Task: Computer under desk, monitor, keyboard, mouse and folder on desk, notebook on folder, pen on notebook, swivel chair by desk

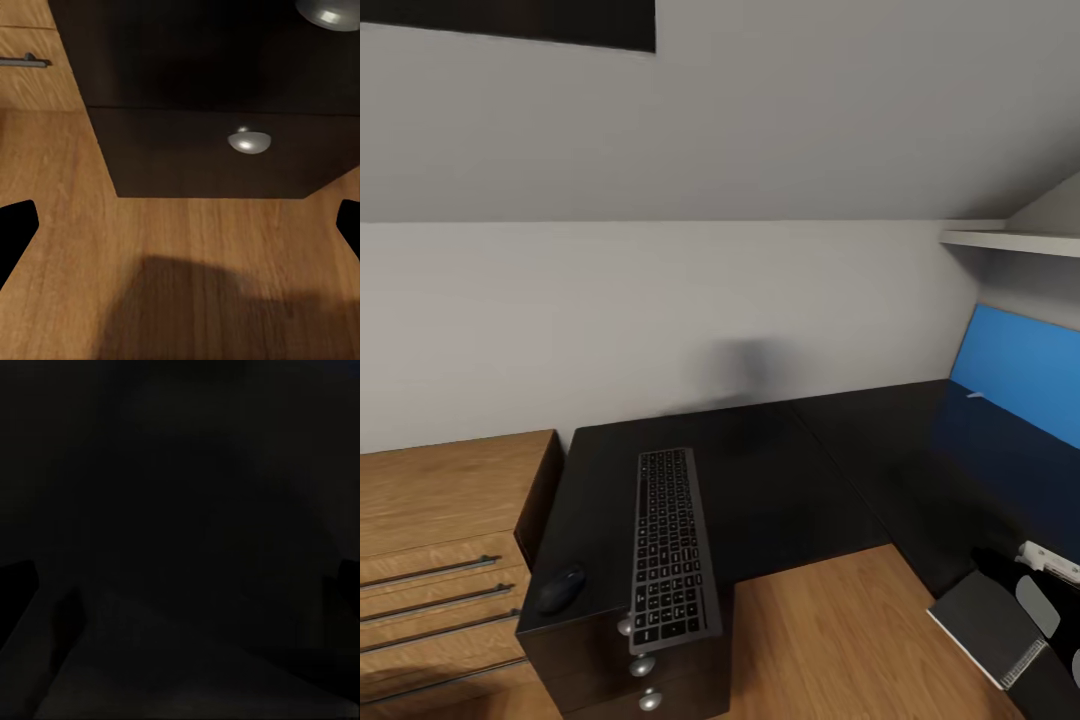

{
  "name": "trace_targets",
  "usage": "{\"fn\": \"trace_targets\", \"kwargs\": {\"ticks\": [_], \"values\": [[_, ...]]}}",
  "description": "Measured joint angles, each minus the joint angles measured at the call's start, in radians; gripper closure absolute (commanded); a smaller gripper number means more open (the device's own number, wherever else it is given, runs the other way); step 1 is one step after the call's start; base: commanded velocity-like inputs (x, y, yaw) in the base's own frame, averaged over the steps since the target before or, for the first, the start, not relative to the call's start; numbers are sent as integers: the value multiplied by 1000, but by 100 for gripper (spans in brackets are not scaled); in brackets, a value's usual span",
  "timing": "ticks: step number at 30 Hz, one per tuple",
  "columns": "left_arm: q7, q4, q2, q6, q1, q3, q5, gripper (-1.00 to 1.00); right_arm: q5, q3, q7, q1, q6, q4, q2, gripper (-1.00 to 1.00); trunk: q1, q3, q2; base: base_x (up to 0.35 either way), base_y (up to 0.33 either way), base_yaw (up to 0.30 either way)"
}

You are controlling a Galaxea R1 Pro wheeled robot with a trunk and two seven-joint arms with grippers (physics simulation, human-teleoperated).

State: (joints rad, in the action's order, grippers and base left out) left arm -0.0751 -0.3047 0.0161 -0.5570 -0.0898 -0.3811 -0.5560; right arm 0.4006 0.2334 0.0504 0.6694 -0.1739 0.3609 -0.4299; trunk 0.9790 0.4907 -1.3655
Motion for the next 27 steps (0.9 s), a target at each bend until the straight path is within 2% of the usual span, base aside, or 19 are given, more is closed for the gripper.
{"fn": "trace_targets", "kwargs": {"ticks": [8, 27], "values": [[0, 0, 0, 0, 0, 0, 0, -100, -4, 0, 1, 0, 1, -1, 0, -100, 0, 0, 0, 0, 127, 0], [0, 1, -1, 0, 0, 0, 0, -100, 0, -1, -1, 0, 3, -1, 1, -100, 0, 0, 0, -55, 39, 0]]}}
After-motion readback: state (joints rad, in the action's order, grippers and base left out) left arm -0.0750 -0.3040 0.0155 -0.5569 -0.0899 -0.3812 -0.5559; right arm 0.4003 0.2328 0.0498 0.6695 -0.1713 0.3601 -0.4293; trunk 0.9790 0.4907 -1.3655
